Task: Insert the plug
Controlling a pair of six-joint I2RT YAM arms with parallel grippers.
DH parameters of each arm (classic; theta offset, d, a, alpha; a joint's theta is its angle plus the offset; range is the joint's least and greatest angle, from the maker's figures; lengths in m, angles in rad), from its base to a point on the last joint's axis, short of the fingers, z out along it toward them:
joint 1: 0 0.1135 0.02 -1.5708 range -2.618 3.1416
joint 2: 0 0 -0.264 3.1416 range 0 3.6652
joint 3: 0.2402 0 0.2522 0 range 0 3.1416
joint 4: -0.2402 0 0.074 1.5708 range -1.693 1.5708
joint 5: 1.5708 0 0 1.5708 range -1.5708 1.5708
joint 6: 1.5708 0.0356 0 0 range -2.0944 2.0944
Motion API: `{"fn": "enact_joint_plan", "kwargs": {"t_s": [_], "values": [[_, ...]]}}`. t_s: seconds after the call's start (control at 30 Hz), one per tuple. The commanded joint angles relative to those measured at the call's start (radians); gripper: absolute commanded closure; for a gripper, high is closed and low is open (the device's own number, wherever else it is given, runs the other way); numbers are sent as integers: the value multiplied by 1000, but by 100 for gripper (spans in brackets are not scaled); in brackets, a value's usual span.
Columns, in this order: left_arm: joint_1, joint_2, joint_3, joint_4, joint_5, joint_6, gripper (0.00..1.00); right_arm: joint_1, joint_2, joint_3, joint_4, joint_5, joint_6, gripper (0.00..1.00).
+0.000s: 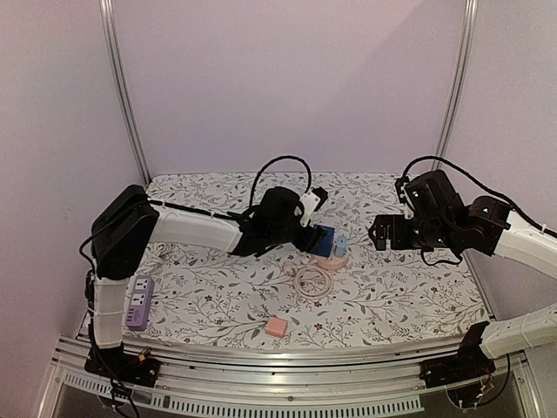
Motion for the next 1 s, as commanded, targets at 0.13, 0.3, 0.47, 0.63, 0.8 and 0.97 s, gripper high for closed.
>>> {"fn": "enact_joint_plan", "kwargs": {"t_s": [0.13, 0.3, 0.47, 0.63, 0.8, 0.97], "values": [[15, -99, -79, -69, 0, 33, 14, -10, -18, -13, 17, -4, -4, 1], [18, -230, -176, -89, -47, 27, 2, -11, -8, -12, 32, -11, -10, 1], [20, -360, -274, -123, -104, 14, 1, -11, -4, -27, 72, -25, -10, 1], [20, -502, -400, -152, -196, -48, 1, -10, -2, -69, 153, -58, -12, 1], [20, -643, -517, -215, -293, -108, 1, -11, 11, -101, 224, -96, -25, 1], [23, -761, -592, -343, -433, -192, 0, -11, 17, -123, 263, -100, -41, 1]]}}
